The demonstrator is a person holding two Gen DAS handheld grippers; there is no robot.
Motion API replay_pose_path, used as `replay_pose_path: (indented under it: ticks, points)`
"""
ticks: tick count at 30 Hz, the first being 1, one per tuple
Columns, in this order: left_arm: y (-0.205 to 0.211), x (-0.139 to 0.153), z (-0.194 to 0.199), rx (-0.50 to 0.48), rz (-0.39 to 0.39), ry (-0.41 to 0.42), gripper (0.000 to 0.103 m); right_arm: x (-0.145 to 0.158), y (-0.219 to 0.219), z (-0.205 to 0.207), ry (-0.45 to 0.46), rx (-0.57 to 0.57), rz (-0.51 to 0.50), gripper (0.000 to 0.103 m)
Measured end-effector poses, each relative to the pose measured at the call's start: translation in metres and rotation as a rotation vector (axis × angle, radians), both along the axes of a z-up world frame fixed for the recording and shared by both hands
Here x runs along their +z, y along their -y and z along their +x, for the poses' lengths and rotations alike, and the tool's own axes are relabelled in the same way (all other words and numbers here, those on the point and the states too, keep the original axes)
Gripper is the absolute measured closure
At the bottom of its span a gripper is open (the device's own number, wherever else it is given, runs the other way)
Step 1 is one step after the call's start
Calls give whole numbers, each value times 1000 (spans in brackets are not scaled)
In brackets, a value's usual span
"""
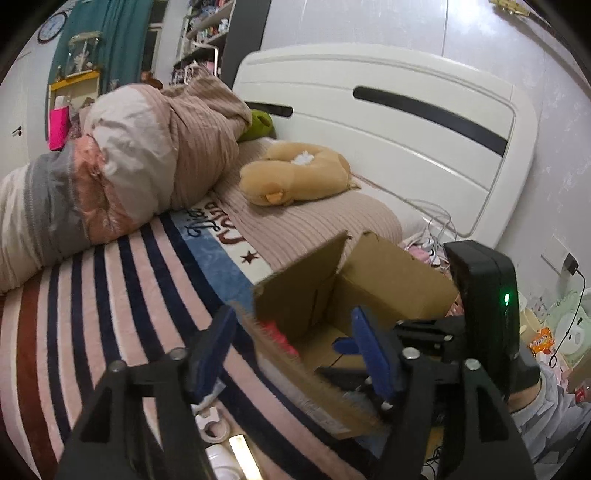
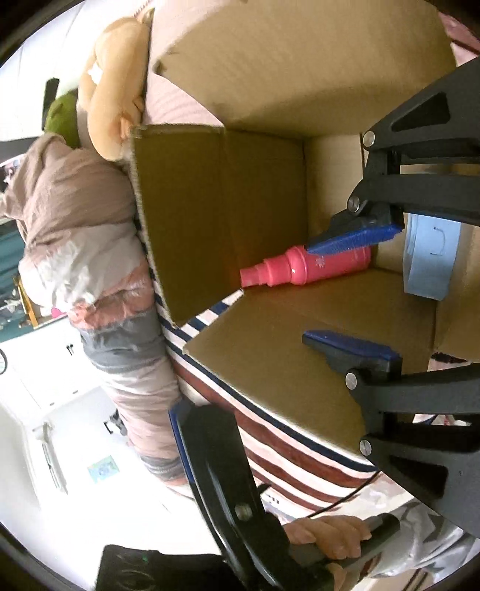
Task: Organize rigid objects
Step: 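Lower the pink spray bottle into the box and release it, then grasp the white KATO-KATO tube with the right gripper while the left grasps the white fan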
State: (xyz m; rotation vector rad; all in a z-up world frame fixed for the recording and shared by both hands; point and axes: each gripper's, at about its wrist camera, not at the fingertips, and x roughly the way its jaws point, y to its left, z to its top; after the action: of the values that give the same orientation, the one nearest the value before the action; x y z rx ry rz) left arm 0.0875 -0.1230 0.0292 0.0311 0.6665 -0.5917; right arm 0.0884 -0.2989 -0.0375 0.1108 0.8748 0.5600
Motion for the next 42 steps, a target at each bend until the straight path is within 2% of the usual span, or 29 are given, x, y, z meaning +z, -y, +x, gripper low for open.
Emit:
replay_pose_path:
  ticks: [5, 7, 10, 14, 16, 20, 24, 31, 37, 38, 42]
  points:
    - [-32, 10, -19, 57, -6, 22, 39, 30, 1, -18, 75, -28, -26, 65]
    - [-47, 14, -28, 82, -2, 37, 37, 51, -6, -33, 152, -29, -38, 65]
    - [-73, 15, -40, 129, 11, 52, 35, 73, -29, -52, 223, 56, -31, 65]
    - [-110, 7, -56, 196, 37, 62, 33, 78, -72, -74, 227, 214, -18, 65]
    - [-126, -4, -62, 224, 48, 57, 29, 70, -94, -79, 209, 280, -26, 65]
    - [-155, -36, -68, 248, 54, 19, 28, 42, -132, -92, 180, 388, -83, 65]
    - [-178, -68, -70, 257, 37, -22, 28, -2, -163, -99, 107, 498, -159, 63]
    - [-195, -118, -70, 258, 12, -99, 28, -71, -185, -94, 46, 537, -327, 61]
    - [-197, -143, -69, 251, -16, -145, 28, -94, -189, -91, 42, 568, -420, 62]
    - [-197, -146, -70, 249, -20, -149, 28, -95, -192, -91, 47, 572, -431, 70]
    - [-194, -152, -70, 236, -37, -155, 28, -90, -191, -103, 90, 575, -444, 72]
